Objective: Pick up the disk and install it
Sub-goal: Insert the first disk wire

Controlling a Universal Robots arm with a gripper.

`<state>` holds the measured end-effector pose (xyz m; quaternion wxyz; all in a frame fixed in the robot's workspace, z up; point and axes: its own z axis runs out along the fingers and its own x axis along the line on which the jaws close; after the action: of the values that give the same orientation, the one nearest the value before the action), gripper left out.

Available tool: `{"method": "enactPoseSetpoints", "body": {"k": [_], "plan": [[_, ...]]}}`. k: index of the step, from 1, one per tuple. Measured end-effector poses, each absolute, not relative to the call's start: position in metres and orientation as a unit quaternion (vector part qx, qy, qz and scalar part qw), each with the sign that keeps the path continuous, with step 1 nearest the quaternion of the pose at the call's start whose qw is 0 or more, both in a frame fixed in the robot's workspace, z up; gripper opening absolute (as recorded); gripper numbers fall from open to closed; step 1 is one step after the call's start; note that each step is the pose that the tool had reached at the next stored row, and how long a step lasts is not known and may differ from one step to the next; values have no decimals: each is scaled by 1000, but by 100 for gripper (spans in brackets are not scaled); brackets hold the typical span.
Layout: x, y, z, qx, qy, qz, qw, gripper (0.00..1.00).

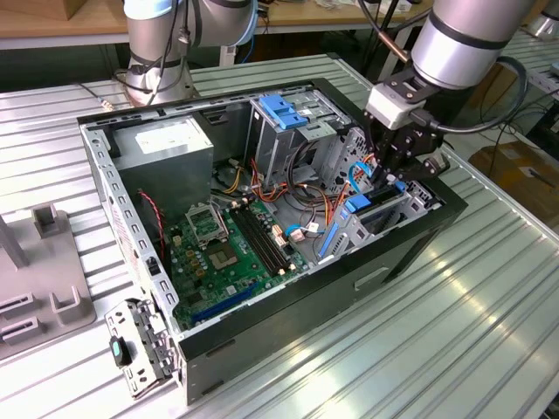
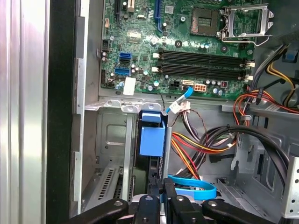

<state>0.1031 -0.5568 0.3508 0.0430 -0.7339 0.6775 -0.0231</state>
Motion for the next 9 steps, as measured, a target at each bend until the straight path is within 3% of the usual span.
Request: {"method": "enactPoseSetpoints", "body": {"k": [9], "plan": [[102,-558,349,-742,669,-24,46,16]]}}
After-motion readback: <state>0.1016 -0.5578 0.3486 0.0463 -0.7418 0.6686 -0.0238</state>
